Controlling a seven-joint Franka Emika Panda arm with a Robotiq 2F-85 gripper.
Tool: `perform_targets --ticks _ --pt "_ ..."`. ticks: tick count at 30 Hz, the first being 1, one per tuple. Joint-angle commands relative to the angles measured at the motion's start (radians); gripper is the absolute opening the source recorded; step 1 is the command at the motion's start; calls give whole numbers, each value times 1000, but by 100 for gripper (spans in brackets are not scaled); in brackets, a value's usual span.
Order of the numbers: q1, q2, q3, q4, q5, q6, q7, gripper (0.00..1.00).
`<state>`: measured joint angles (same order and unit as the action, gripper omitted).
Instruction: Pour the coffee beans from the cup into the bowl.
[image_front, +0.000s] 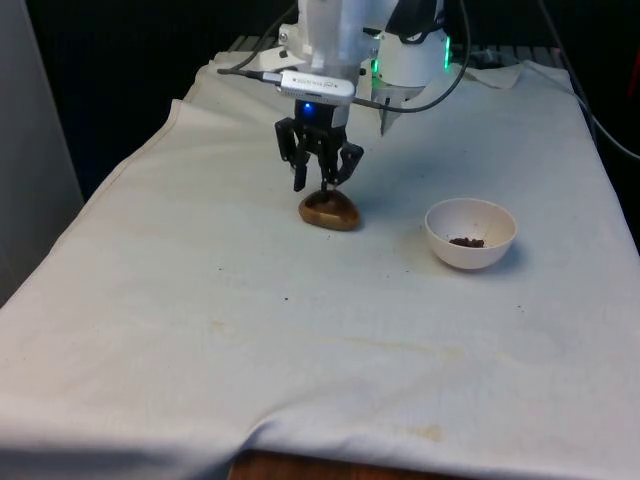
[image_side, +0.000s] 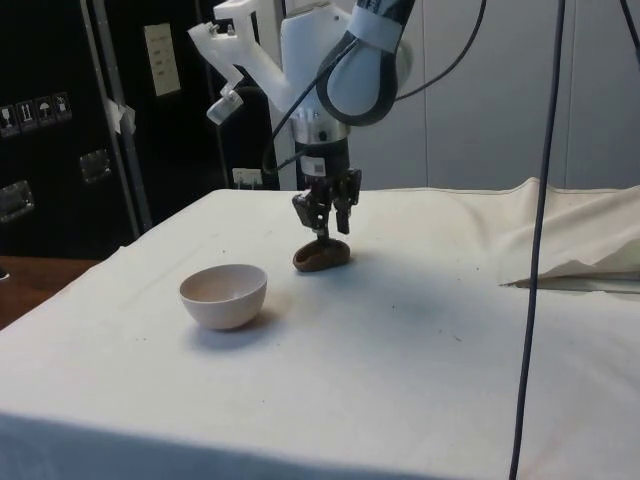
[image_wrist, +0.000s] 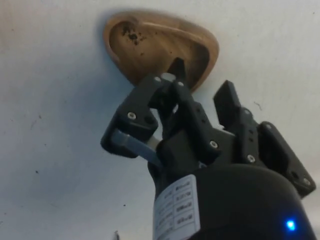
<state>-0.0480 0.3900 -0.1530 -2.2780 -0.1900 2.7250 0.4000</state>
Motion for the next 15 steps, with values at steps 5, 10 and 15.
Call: perform_targets --ticks 5,10,15 --pt "-11 -7 12 -11 28 15 -25 67" --pt "-9 -6 9 -10 25 13 -24 93" --pt "1 -13 -4 -4 9 -4 -12 100"
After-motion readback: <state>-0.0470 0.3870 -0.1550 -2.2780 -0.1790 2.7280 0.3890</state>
